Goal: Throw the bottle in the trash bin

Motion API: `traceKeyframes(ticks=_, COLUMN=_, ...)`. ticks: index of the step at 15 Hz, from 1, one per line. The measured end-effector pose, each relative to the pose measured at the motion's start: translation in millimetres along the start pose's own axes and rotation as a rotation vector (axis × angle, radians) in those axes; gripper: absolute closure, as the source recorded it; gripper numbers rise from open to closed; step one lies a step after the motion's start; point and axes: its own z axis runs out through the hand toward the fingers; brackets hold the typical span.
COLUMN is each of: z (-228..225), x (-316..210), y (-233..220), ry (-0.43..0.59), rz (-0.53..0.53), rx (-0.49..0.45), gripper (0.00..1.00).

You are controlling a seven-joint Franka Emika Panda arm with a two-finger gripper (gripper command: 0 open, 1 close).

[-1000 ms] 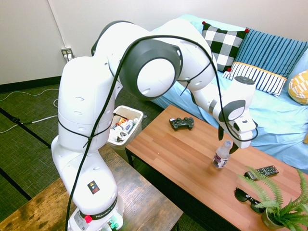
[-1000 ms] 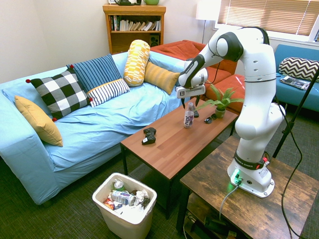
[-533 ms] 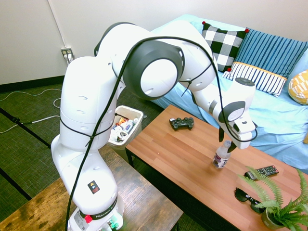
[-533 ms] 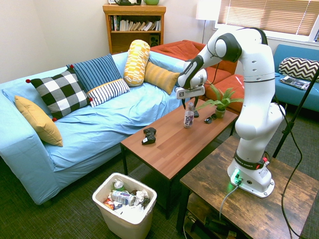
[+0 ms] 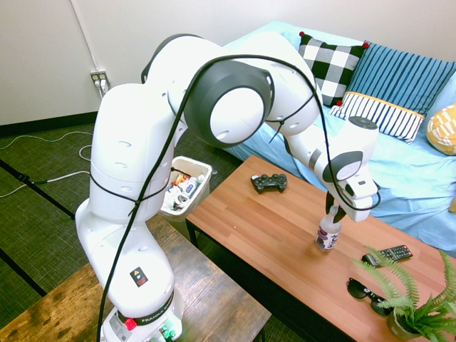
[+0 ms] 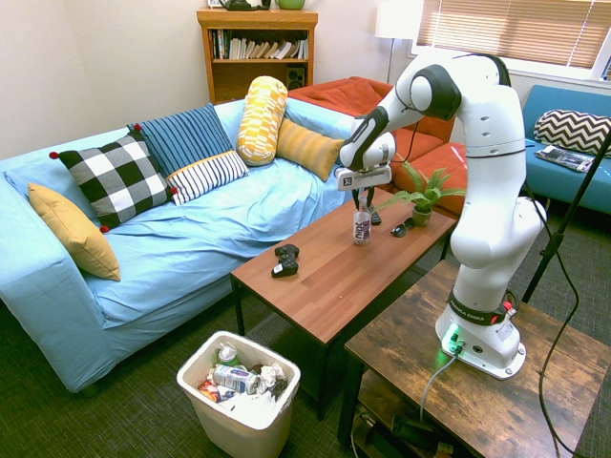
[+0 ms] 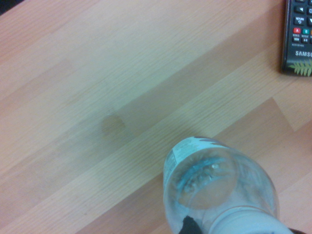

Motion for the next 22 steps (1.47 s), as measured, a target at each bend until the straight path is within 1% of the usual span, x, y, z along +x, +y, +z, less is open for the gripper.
traceKeyframes(ticks=2, z=0, x=0, y=0, ry=-0.003, rz=-0.006, rx=0.003, gripper=1.00)
traceKeyframes(ticks=4, z=-9, x=-2, y=-3, ry=-0.010, rz=-0.026, rx=0.027, gripper=1.00)
traceKeyframes(ticks=6, z=-43, x=-17, y=-9, ry=-0.002, rz=-0.064, rx=0.082, gripper=1.00)
traceKeyframes(ticks=8, z=-89, x=-54, y=-12, ry=0.005, rz=-0.121, rx=0.145, gripper=1.00)
traceKeyframes(ticks=10, z=-131, x=-113, y=-14, ry=0.018, rz=-0.182, rx=0.195, gripper=1.00)
traceKeyframes(ticks=12, z=-171, x=-191, y=-16, ry=0.042, rz=-0.239, rx=0.244, gripper=1.00)
traceKeyframes(ticks=14, z=-198, x=-269, y=-18, ry=0.073, rz=-0.296, rx=0.267, gripper=1.00)
traceKeyframes(ticks=15, z=-204, x=-308, y=-19, ry=0.092, rz=-0.323, rx=0.272, gripper=1.00)
traceKeyframes(ticks=17, z=-203, x=-391, y=-16, ry=0.116, rz=-0.388, rx=0.271, gripper=1.00)
traceKeyframes(ticks=19, z=-189, x=-469, y=-11, ry=0.127, rz=-0.458, rx=0.262, gripper=1.00)
traceKeyframes(ticks=22, z=-154, x=-555, y=-10, ry=0.121, rz=-0.550, rx=0.235, gripper=1.00)
